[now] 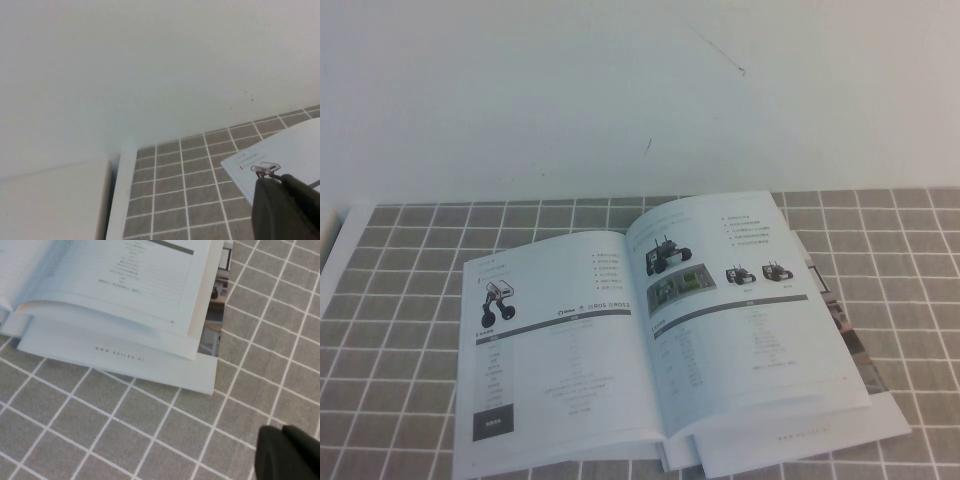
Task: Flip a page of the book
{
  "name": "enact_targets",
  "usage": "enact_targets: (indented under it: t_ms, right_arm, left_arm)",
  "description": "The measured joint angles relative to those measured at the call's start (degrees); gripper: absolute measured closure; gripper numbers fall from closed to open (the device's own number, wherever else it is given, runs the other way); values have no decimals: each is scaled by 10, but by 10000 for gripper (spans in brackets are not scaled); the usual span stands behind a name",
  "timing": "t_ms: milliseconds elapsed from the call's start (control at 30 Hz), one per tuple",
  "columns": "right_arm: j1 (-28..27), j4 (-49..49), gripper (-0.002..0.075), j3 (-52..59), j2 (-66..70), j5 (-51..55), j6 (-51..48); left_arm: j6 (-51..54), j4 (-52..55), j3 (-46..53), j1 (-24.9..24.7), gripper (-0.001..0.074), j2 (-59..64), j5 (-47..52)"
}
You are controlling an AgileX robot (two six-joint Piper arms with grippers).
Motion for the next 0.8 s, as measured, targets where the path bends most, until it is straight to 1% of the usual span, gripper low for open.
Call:
enact_targets:
  t_ms: [33, 233, 300, 667, 800]
  right_arm:
    - [0, 0, 728, 0, 0, 0, 0]
    - [0, 0, 728, 1, 0, 0, 0]
    - [0, 1, 728, 1, 0, 0, 0]
    - [0, 1, 728, 1, 0, 1, 0]
    - [0, 1, 728, 1, 0, 1, 0]
  left_arm:
    - [-3, -6, 5, 1, 739, -11, 9]
    - [-25, -37, 7, 5, 739, -33, 153]
    - [-28, -39, 7, 5, 739, -33, 177]
    - [-29, -41, 6, -22, 739, -36, 182]
    - [-56, -41, 6, -23, 739, -36, 182]
